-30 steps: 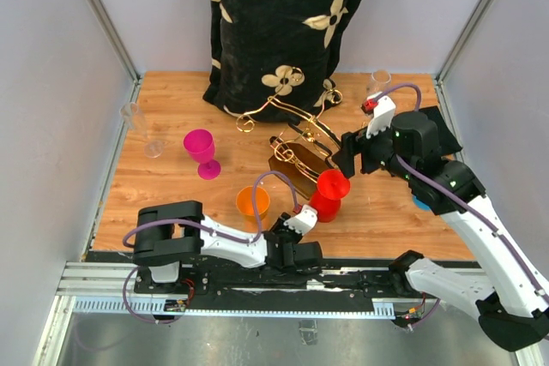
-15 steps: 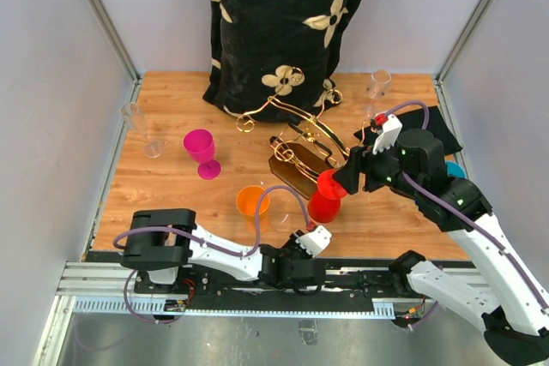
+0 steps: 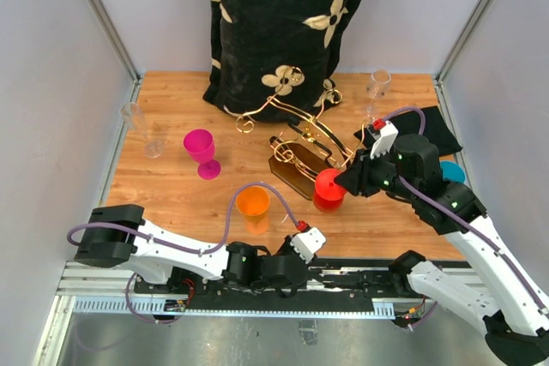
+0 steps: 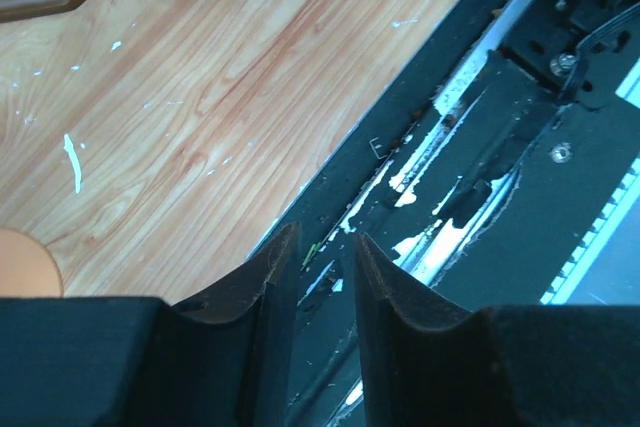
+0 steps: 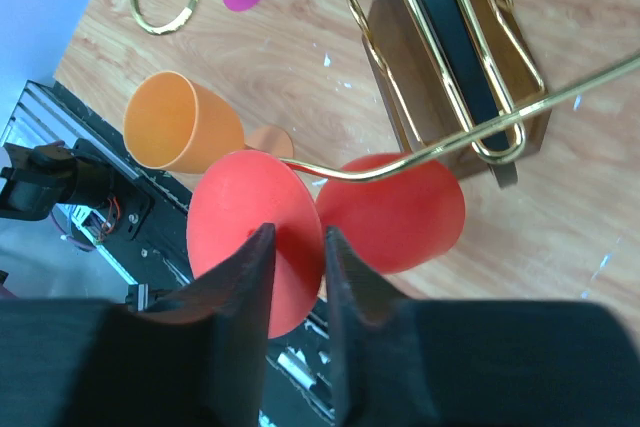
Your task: Take the wine glass off the wine glass rack
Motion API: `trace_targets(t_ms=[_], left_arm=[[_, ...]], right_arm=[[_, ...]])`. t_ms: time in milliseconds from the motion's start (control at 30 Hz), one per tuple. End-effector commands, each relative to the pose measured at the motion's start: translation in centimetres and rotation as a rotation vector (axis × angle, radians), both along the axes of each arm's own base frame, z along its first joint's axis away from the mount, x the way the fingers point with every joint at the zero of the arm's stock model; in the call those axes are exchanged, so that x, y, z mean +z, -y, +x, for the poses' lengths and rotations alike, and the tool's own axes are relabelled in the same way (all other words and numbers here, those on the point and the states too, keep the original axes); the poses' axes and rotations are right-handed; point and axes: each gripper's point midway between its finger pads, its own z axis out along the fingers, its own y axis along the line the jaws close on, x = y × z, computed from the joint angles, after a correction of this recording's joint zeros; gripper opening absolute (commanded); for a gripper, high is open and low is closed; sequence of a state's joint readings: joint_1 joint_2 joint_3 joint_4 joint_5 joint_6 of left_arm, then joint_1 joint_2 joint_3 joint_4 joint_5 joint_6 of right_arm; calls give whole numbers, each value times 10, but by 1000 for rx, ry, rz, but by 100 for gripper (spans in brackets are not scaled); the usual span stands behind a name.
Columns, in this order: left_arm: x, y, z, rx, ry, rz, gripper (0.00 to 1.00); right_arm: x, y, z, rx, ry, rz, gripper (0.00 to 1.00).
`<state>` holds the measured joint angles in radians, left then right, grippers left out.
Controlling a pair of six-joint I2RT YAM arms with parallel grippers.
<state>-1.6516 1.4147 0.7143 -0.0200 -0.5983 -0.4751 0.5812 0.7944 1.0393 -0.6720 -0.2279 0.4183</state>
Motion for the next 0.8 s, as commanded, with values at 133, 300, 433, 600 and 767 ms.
trace_targets(t_ms=[133, 300, 433, 600, 767], left_arm=[[17, 10, -10, -47, -15, -53, 32], [28, 14, -12, -54, -20, -77, 31], [43, 15, -14, -60, -20, -115, 32], [57, 11, -11, -51, -17, -152, 32], [57, 8, -11, -41, -21, -153, 32]], right_arm=[[10, -2, -1, 1, 27, 58, 4], [14, -1, -2, -3, 39, 68, 1], [14, -2, -1, -4, 38, 92, 1], [14, -12, -1, 31, 9, 172, 1], [13, -21, 2, 55, -9, 240, 1]])
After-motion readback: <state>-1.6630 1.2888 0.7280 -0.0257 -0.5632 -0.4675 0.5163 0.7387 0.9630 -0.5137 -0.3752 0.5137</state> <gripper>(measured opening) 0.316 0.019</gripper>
